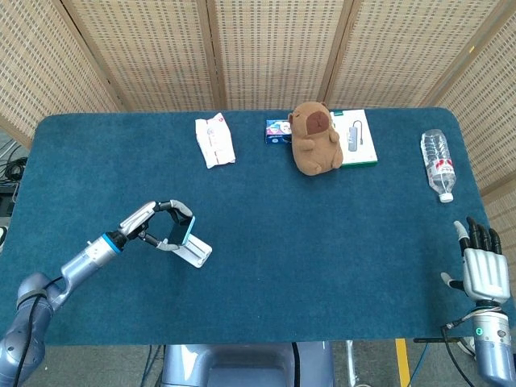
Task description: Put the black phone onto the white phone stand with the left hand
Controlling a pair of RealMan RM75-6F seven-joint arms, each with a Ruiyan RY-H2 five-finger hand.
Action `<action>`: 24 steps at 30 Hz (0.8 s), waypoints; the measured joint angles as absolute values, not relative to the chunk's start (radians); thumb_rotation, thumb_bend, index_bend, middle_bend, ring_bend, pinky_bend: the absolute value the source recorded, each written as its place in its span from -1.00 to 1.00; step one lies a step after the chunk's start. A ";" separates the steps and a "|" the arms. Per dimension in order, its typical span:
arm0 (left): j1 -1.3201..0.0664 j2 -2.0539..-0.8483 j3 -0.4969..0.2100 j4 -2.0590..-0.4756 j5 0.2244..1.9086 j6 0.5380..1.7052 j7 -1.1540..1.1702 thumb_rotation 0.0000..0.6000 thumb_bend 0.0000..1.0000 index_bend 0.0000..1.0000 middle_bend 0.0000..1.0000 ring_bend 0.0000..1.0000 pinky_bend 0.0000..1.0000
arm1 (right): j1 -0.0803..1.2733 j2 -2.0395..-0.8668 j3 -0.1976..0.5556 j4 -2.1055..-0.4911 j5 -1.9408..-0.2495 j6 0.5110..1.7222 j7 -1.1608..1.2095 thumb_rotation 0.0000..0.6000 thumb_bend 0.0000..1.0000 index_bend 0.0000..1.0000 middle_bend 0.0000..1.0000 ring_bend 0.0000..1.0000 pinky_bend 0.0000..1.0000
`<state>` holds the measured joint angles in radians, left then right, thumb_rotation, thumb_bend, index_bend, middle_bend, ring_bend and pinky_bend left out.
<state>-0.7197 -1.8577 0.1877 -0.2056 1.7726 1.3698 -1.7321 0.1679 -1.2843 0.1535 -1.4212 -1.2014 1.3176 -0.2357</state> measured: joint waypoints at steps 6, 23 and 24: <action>-0.730 -1.863 0.205 -0.191 1.783 1.352 -1.764 1.00 -0.92 -0.02 -0.17 -0.12 -0.18 | 0.170 -1.301 0.158 -1.407 -1.175 1.313 -0.260 1.00 -1.00 -0.86 -1.00 -1.00 -1.00; -0.733 -1.890 0.226 -0.161 1.788 1.314 -1.775 1.00 -0.97 -0.04 -0.43 -0.22 -0.18 | 0.167 -1.305 0.171 -1.386 -1.165 1.324 -0.248 1.00 -1.00 -0.86 -1.00 -1.00 -1.00; -0.730 -1.891 0.224 -0.160 1.785 1.315 -1.771 1.00 -0.97 -0.04 -0.44 -0.24 -0.18 | 0.166 -1.304 0.171 -1.386 -1.167 1.324 -0.246 1.00 -1.00 -0.86 -1.00 -1.00 -1.00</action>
